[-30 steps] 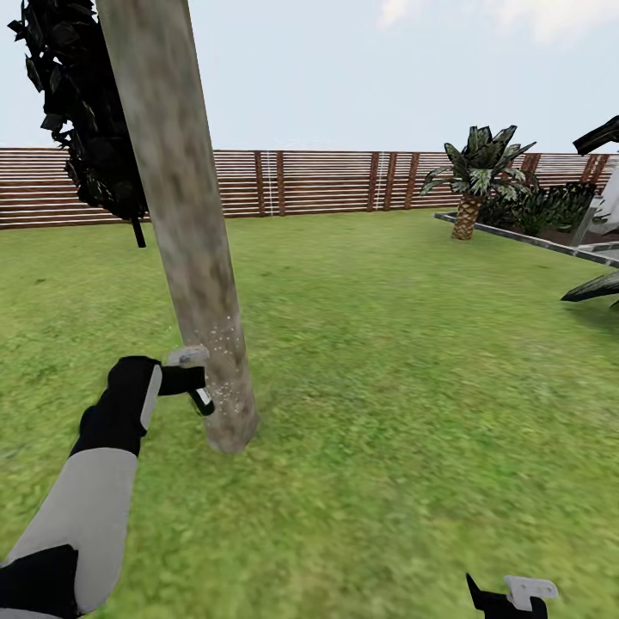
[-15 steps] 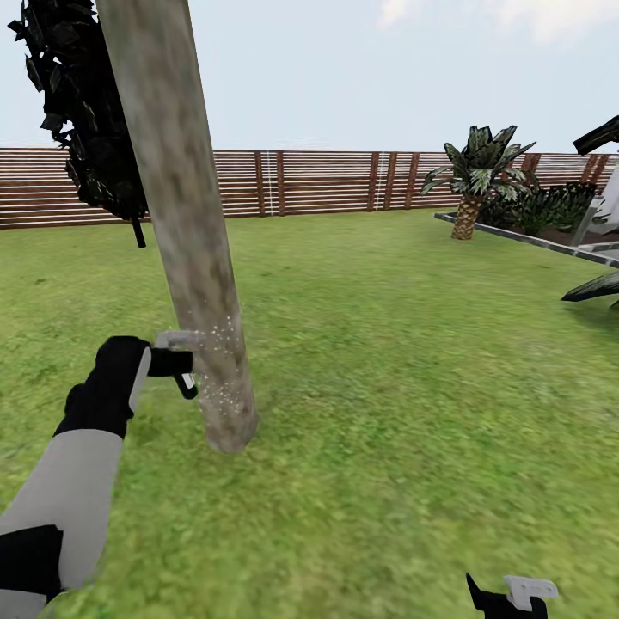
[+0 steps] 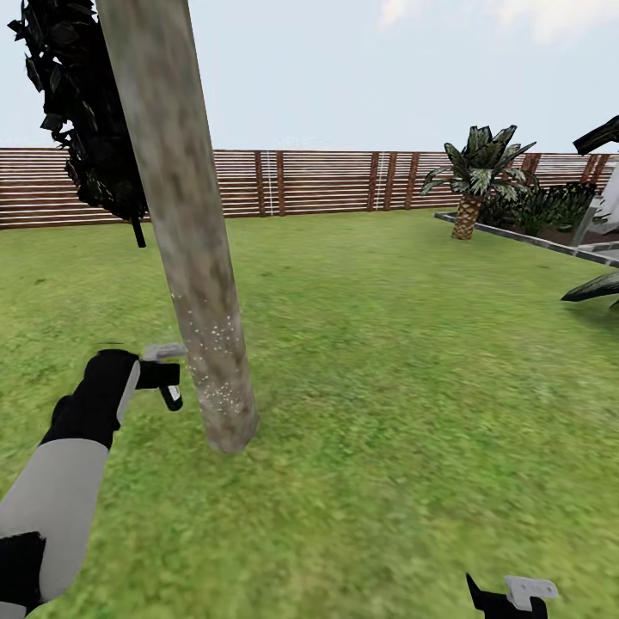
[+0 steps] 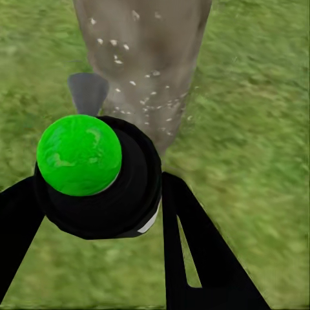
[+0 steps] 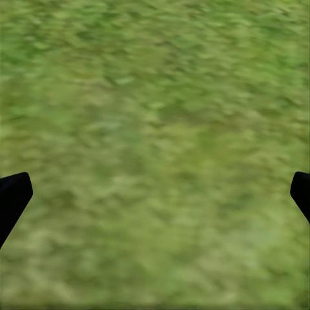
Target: In the garden, pick up the pesticide atomizer on the floor and spray pesticide onto both trees until each tree trunk is fully covered.
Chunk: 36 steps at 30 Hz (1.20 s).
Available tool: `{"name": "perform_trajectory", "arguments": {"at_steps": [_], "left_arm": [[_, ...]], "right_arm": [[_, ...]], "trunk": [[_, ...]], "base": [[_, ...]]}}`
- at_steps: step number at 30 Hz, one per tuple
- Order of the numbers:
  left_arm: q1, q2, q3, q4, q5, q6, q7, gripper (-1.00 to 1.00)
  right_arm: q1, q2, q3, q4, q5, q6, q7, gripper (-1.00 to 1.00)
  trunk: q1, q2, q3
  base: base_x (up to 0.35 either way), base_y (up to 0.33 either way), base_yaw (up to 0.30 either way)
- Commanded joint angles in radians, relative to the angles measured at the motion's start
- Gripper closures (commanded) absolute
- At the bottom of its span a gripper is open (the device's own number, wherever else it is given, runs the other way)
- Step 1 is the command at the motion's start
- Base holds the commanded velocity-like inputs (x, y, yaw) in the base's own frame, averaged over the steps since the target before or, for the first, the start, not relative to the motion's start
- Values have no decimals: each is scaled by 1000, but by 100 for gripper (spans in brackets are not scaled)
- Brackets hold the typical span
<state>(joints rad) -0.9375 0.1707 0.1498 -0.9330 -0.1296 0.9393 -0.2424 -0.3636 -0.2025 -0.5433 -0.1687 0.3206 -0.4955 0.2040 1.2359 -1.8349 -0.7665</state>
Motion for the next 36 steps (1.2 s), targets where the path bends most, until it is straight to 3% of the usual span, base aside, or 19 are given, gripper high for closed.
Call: {"name": "perform_trajectory", "arguments": {"at_steps": [1, 4, 7, 15, 19, 21, 25, 33, 36], "left_arm": [[12, 0, 0, 43, -1, -53, 0, 100], [21, 0, 0, 163, -5, -156, 2, 100], [23, 0, 1, 335, -9, -306, 9, 100], [23, -5, 1, 537, -1, -509, 39, 100], [23, -13, 5, 629, 3, -612, 104, 100], [23, -43, 8, 704, 10, -681, 201, 100], [41, -73, 8, 765, 15, -704, 315, 100], [61, -124, 11, 763, 17, -704, 324, 100], [62, -161, 13, 763, 18, -704, 328, 100]], "right_arm": [[0, 0, 0, 0, 0, 0, 0, -100], [0, 0, 0, 0, 0, 0, 0, -100], [0, 0, 0, 0, 0, 0, 0, -100], [0, 0, 0, 0, 0, 0, 0, -100], [0, 0, 0, 0, 0, 0, 0, -100], [0, 0, 0, 0, 0, 0, -1, -100], [0, 0, 0, 0, 0, 0, -1, -100], [0, 0, -1, -1, -2, 0, -2, -100], [0, 0, -1, -2, -3, 0, -2, -100]], "trunk": [[0, 0, 0], [0, 0, 0], [0, 0, 0], [0, 0, 0], [0, 0, 0], [0, 0, 0], [0, 0, 0], [0, 0, 0], [0, 0, 0]], "base": [[0, 0, 0], [0, 0, 0], [0, 0, 0], [0, 0, 0], [0, 0, 0], [0, 0, 0], [0, 0, 0], [0, -93, 14], [0, -267, 224]]}}
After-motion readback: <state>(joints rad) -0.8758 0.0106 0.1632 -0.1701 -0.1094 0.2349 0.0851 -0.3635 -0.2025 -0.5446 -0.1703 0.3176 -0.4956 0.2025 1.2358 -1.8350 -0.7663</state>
